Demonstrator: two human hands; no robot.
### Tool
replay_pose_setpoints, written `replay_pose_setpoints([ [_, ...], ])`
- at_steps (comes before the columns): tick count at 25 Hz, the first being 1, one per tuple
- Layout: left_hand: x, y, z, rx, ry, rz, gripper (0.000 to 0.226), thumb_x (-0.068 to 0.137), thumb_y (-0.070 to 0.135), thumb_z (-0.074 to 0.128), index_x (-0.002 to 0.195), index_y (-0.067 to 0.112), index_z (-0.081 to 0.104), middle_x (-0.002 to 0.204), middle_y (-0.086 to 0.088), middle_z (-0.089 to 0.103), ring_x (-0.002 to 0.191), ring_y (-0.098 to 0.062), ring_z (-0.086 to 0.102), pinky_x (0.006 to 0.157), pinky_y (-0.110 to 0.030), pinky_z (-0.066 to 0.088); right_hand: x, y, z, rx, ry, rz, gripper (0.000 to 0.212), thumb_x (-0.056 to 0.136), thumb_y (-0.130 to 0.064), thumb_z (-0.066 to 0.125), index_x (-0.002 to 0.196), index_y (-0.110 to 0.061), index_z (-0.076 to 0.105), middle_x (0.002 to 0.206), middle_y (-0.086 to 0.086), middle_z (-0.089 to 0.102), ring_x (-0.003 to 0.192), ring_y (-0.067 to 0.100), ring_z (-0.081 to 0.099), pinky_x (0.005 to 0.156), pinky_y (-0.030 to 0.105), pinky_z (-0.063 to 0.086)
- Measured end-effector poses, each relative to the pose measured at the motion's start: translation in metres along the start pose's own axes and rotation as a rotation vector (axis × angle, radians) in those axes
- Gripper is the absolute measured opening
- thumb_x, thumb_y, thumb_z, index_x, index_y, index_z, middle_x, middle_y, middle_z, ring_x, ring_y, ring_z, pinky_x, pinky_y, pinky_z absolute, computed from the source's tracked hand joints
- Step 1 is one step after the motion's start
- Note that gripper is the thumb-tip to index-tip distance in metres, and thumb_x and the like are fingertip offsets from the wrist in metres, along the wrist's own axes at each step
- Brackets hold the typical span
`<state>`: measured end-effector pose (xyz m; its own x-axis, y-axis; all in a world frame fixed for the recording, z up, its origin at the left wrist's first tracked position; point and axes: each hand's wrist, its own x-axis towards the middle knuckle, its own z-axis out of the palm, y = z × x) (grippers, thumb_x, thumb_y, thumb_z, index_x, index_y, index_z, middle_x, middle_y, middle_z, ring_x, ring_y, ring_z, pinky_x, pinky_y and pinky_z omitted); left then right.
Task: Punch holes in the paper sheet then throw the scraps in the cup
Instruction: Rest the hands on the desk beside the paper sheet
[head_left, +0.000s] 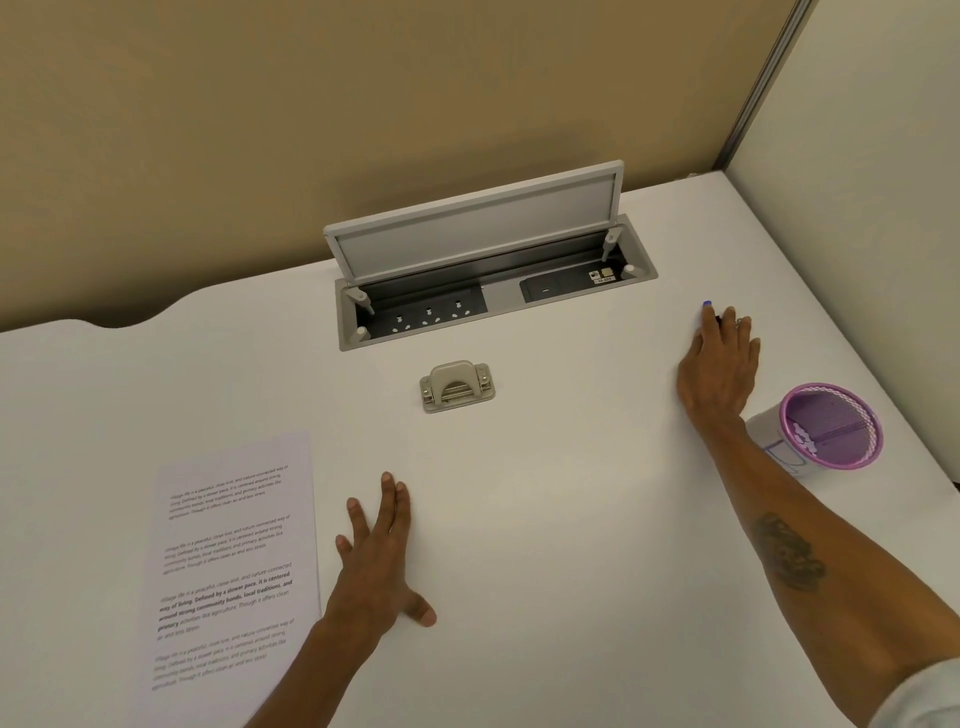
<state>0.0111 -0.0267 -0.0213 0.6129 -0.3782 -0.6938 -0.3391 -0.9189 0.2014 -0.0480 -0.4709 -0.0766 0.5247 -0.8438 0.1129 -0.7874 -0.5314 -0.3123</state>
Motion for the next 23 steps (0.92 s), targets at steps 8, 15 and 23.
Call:
replay_pose_setpoints([
  [8,0.001,-0.001,0.001,-0.004,0.005,0.004,0.158,0.055,0.033,0.096,0.153,0.013,-0.027,0.156,0.002,-0.043,0.145,-0.045,-0.030,0.117,-0.064,0.002,0.002,0.005,0.000,-0.012,0.021,-0.033,0.046,0.107,-0.012,0.032,0.153,-0.007,0.035,0.159,0.023,0.034,0.150,0.041,0.025,0.123,0.054,0.019],
  [15,0.000,-0.003,0.003,-0.006,0.018,0.007,0.157,0.056,0.033,0.096,0.153,0.013,-0.026,0.157,0.003,-0.042,0.146,-0.044,-0.029,0.118,-0.064,0.002,0.004,0.007,0.001,-0.020,0.028,-0.028,0.046,0.107,-0.013,0.032,0.154,-0.008,0.035,0.159,0.022,0.034,0.150,0.041,0.025,0.123,0.054,0.018],
  [23,-0.001,0.000,0.000,0.011,0.009,0.006,0.156,0.056,0.034,0.096,0.153,0.013,-0.025,0.157,0.001,-0.041,0.146,-0.045,-0.029,0.117,-0.065,0.002,-0.012,0.001,0.002,-0.013,0.146,-0.086,0.048,0.107,-0.023,0.031,0.152,-0.009,0.038,0.160,0.017,0.035,0.151,0.036,0.024,0.125,0.051,0.013],
])
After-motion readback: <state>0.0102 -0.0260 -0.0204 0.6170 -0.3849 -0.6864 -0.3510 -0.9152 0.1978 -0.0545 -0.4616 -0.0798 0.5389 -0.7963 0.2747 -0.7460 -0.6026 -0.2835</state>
